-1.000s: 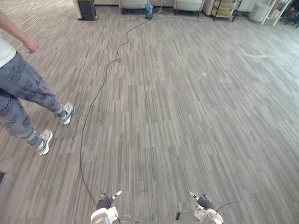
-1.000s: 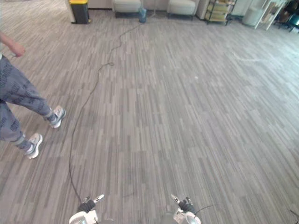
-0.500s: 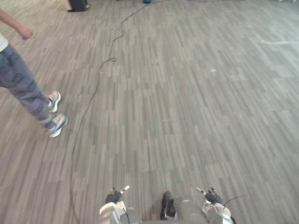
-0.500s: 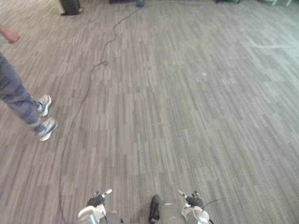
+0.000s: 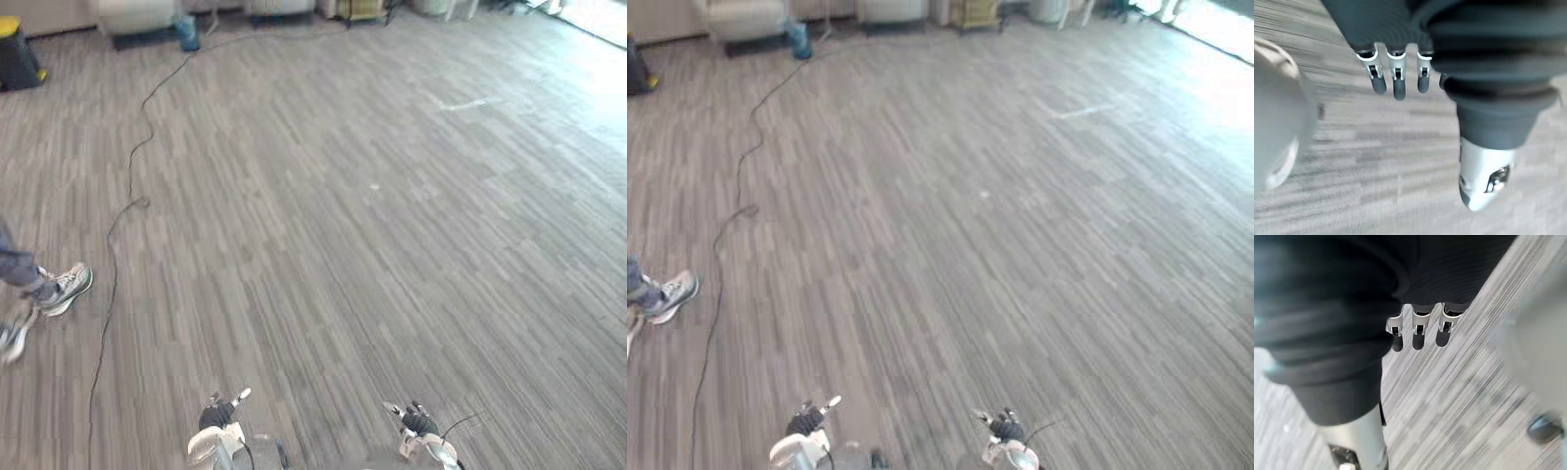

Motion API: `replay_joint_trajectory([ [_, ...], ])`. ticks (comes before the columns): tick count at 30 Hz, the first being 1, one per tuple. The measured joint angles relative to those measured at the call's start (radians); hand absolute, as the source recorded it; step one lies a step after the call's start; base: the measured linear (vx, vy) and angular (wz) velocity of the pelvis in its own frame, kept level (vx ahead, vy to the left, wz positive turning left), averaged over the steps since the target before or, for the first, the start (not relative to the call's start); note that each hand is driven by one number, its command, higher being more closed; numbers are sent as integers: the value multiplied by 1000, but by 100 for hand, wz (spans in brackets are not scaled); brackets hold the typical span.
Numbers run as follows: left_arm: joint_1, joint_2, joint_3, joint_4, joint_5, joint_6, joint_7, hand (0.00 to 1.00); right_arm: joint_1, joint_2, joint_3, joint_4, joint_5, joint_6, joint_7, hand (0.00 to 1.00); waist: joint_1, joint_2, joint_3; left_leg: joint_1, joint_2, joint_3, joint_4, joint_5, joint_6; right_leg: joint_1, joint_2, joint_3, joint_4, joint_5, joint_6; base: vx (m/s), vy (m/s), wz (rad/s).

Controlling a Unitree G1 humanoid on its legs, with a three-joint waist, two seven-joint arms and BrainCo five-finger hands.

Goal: Pick up cushions and gather them together orderly.

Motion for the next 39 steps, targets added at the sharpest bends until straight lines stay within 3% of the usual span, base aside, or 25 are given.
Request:
replay_joint_trajectory([
  [3, -23, -6, -5, 19, 2, 5, -3, 0, -3, 3, -7, -29, -21, -7, 7, 0, -27, -12, 5, 106, -1, 21, -64, -15, -25, -123, -32, -187, -134, -40, -39, 501, 79, -29],
  [5, -31, -14, -24, 35, 10, 8, -6, 0, -14, 1, -30, -30, -35, -8, 11, 0, -45, -13, 8, 158, -1, 23, -102, -20, -31, -171, -24, -279, -344, -23, -83, 589, -65, 0],
  [7, -22, -25, -28, 35, 24, 9, -17, 0, -6, 2, -40, -17, -37, -8, 13, 0, -50, -25, 6, 231, -26, 5, -129, -19, -32, -150, 23, -327, -697, 106, -129, 515, -120, 1],
  [8, -23, -29, -23, 37, 30, 12, -23, 0, -4, -2, -41, -11, -37, -7, 13, 0, -56, -31, 3, 265, -37, -14, -127, -20, -33, -148, 26, -309, -716, 204, -264, 908, -217, -34],
  [9, -31, -64, 3, 41, 54, 18, -26, 0, -20, -46, -40, -13, -41, -4, 16, 0, -57, 44, 4, 267, 22, -47, -42, 41, -130, -151, 56, -327, -600, 86, -259, 781, -202, -41],
  [12, -41, -73, 18, 40, 66, 20, -25, 0, -17, -48, -53, -27, -45, 1, 16, 0, -59, 82, 9, 168, 102, -143, 256, 178, -172, -105, 120, -304, -573, -7, -259, 630, -183, -54],
  [13, -33, -65, 23, 39, 73, 21, -24, 0, -22, -48, -46, -27, -45, 1, 16, 0, -57, 95, 20, 56, 156, -214, 517, 252, -209, -46, 165, -286, -606, -33, -257, 574, -132, -72],
  [15, -36, -60, 25, 12, 75, 19, -25, 0, -36, -45, -16, -2, -43, 7, 14, 0, -54, 79, 48, -116, 199, -239, 809, 152, -193, 83, 222, -237, -687, -58, -262, 523, -74, -74],
  [16, -35, -52, 23, -15, 75, 18, -24, 0, -49, -36, 16, 18, -36, 14, 14, 0, -49, 51, 52, -221, 201, -212, 833, 58, -140, 178, 230, -202, -752, -66, -260, 576, -52, -91],
  [17, -31, -53, 23, -38, 71, 14, -24, 0, -45, -29, 28, 38, -35, 15, 14, 0, -38, 33, 46, -294, 202, -156, 757, 9, -113, 236, 234, -157, -801, -63, -237, 436, -17, -91],
  [18, -30, -54, 23, -46, 68, 12, -24, 0, -45, -26, 28, 48, -35, 15, 14, 0, -30, 28, 45, -315, 203, -138, 717, 1, -106, 255, 234, -141, -811, -64, -230, 425, 10, -115],
  [20, -32, -67, 41, -57, 47, -2, -24, 0, -53, -26, 36, 50, -35, 23, 11, 0, -14, 54, 46, -428, 184, -136, 402, -5, -89, 363, 236, -27, -859, -100, -180, 602, 130, -131],
  [23, -29, -67, 55, -55, 41, -4, -18, 0, -48, -22, 41, 52, -36, 22, 10, 0, 3, 58, 42, -439, 148, -186, 88, 53, -121, 416, 225, 56, -871, -153, -144, 513, 259, -97],
  [24, -25, -63, 64, -53, 42, -2, -17, 0, -45, -18, 46, 60, -37, 27, 7, 0, 12, 47, 35, -429, 128, -231, 65, 158, -127, 443, 210, 111, -866, -187, -125, 608, 388, -98],
  [25, -18, -56, 65, -53, 42, -2, -17, 0, -40, -14, 49, 62, -37, 31, 6, 0, 14, 34, 20, -427, 112, -238, 72, 196, -123, 448, 194, 134, -869, -199, -112, 660, 414, -97],
  [26, -14, -36, 77, -54, 42, -1, -17, 0, -39, -4, 46, 64, -37, 31, 5, 0, 11, 6, -2, -425, 91, -217, 118, 166, -103, 455, 160, 171, -862, -205, -99, 781, 472, -88],
  [27, -15, -28, 92, -44, 42, -1, -16, 0, -27, 7, 41, 67, -38, 32, 10, 0, 9, -14, -15, -416, 82, -184, 169, 103, -74, 420, 133, 188, -767, -189, -71, 758, 457, -90],
  [28, -18, -21, 92, -34, 38, -1, -17, 0, -22, 11, 39, 68, -37, 31, 10, 0, 12, -26, -12, -381, 70, -155, 180, 66, -75, 354, 113, 194, -589, -176, -49, 692, 427, -86],
  [29, -23, -6, 88, -17, 17, 0, -16, 0, -19, 2, 36, 63, -36, 29, 10, 0, 3, -36, 1, -311, 42, -112, 171, 21, -69, 223, 69, 185, -284, -77, 19, 423, 255, -56],
  [31, -26, 4, 84, 20, 10, 15, -14, 0, -24, -13, 38, 52, -36, 19, 11, 0, -18, -24, 11, -180, 25, -84, 149, -26, -64, 140, 14, 116, -66, -44, 14, 478, 226, -31],
  [33, -27, 0, 55, 37, 11, 21, -15, 0, -22, -27, 49, 46, -39, 18, 17, 0, -18, 1, 5, -56, 27, -60, 60, -31, -59, 75, 0, 13, -62, -70, -23, 541, 221, -31],
  [34, -21, -1, 25, 45, 12, 20, -16, 0, -33, -32, 47, 44, -40, 8, 17, 0, -22, 18, 8, 29, 27, -47, -37, -28, -63, 19, -6, -89, -155, -93, -54, 573, 219, -26],
  [36, -31, 3, -4, 62, 23, 23, -18, 0, -42, -38, 32, 46, -46, 8, 17, 0, -28, 13, 11, 114, 17, -36, -115, -25, -69, -61, -8, -195, -369, -80, -73, 570, 74, -4],
  [38, -34, 8, -24, 76, 28, 26, -18, 0, -48, -41, 16, 46, -46, 9, 16, 0, -47, 10, 14, 146, 9, -44, -146, -25, -69, -88, 3, -225, -535, -17, -78, 526, -65, 26],
  [39, -30, 6, -29, 74, 55, 26, -23, 0, -45, -45, 6, 47, -46, 10, 14, 0, -61, -4, 22, 202, -23, -70, -180, -32, -57, -85, 7, -221, -713, 70, -76, 465, -97, 40],
])
